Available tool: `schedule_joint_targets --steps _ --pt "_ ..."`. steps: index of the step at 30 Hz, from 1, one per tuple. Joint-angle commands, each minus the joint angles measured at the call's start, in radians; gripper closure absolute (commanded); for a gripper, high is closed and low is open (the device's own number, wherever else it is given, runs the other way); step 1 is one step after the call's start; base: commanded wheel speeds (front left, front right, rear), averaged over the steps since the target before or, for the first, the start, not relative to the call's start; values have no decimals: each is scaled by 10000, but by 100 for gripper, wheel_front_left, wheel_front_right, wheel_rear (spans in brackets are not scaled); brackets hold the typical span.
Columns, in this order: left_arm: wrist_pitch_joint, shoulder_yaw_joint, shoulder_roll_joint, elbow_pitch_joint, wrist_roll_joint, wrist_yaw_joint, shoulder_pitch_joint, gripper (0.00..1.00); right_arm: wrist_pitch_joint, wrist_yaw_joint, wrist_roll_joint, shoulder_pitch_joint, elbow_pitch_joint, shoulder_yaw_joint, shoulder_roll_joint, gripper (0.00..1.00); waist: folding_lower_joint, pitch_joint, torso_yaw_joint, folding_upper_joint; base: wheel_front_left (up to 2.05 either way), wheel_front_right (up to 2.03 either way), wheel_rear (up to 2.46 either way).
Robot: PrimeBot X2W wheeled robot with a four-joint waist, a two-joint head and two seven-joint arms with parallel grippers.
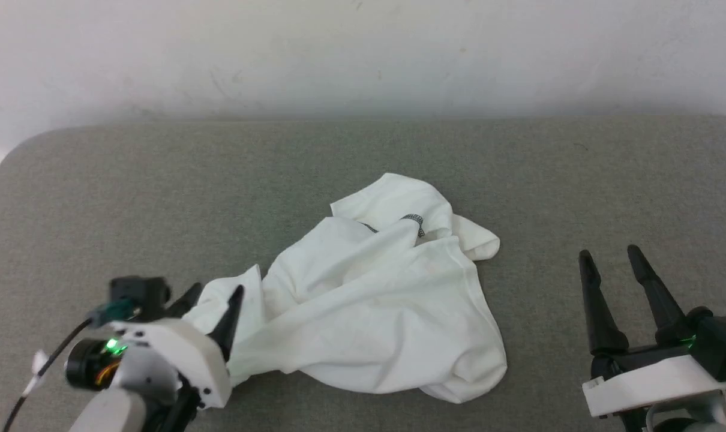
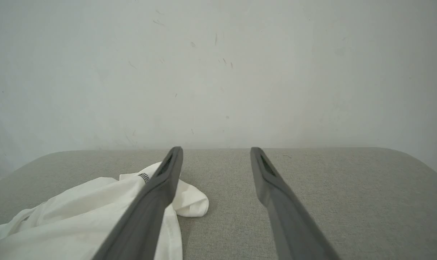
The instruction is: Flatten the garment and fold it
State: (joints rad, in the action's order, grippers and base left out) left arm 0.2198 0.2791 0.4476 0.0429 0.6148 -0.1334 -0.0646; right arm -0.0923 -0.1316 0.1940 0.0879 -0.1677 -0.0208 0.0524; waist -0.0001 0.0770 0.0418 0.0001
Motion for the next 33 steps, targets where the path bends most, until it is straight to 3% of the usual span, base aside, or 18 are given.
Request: schedule_joint_targets --steps 1,8,9,10,12,17,21,29,33 --pt "456 449 46 -454 -233 260 -630 0 -76 9 89 -24 12 73 -22 0 1 144 -117 -1 0 0 0" --pt "1645 1314 -26 -2031 -448 727 -1733 0 -215 9 272 -185 211 180 -22 0 1 322 -458 -1 0 0 0" --pt "1763 1399 -37 -2195 -451 791 -1825 24 -244 9 285 -190 249 164 -22 0 1 337 -493 -1 0 0 0" --pt "1812 1430 -67 -2320 -430 825 -1904 59 -273 9 303 -190 287 140 -22 0 1 345 -514 -1 0 0 0" --pt "1928 1529 -17 -2587 -510 863 -2026 100 -323 9 341 -186 357 104 -22 0 1 350 -532 -1 0 0 0" --pt "1590 1498 125 -2677 -713 883 -2280 100 -407 9 398 -184 473 62 -22 0 1 316 -467 -1 0 0 0" --pt "962 1079 320 -1659 -834 576 -2314 100 -445 9 438 -143 546 -8 -22 0 1 203 -236 -1 0 0 0" --pt "686 -1208 1249 1056 -259 -1364 3 100 -473 9 540 5 563 -4 -22 0 1 53 326 -1 0 0 0" --pt "745 -2014 954 1628 444 -2162 2116 100 -483 9 562 -18 540 -6 -22 0 1 96 531 -1 0 0 0"
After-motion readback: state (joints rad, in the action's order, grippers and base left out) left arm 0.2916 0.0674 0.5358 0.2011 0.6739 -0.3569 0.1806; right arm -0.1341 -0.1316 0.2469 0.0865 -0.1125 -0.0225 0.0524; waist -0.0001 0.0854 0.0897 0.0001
